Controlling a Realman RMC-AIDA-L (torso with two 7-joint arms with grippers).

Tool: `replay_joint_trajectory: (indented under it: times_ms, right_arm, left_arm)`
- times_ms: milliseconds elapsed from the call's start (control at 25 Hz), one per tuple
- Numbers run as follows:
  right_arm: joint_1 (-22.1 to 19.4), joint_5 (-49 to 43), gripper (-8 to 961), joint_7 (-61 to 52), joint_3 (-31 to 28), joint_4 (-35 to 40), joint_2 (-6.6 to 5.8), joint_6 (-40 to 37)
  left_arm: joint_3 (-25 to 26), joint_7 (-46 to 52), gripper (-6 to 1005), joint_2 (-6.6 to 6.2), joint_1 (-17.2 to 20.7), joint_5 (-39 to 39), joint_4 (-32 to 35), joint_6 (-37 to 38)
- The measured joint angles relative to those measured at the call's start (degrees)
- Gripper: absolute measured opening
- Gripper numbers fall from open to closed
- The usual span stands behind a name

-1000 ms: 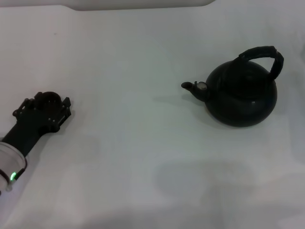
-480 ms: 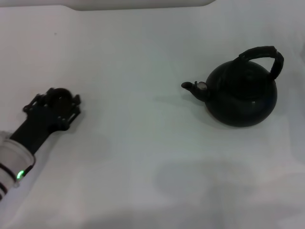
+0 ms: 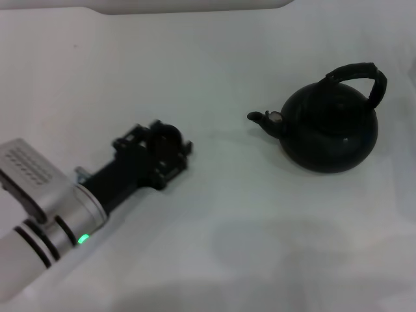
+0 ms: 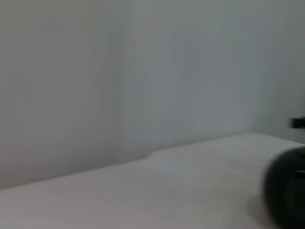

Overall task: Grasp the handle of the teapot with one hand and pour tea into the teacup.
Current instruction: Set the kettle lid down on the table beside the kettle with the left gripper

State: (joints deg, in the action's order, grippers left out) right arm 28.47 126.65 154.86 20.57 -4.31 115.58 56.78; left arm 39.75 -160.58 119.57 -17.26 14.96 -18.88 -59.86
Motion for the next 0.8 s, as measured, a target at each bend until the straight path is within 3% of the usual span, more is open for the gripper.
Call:
replay_joint_trajectory:
  times_ms: [240, 800]
  right_arm:
    - [0.00, 0.00, 880, 0.00, 0.00, 0.00, 0.00, 0.00]
    - [0.01, 0.00, 880, 0.00, 0.00, 0.00, 0.00, 0.34]
  left_arm:
    - [-4.36, 0.10, 698, 0.08, -0.72, -0.12, -0.68, 1.79]
    - [-4.52, 0.16, 697, 0.14, -1.02, 0.12, -0.67, 4.90]
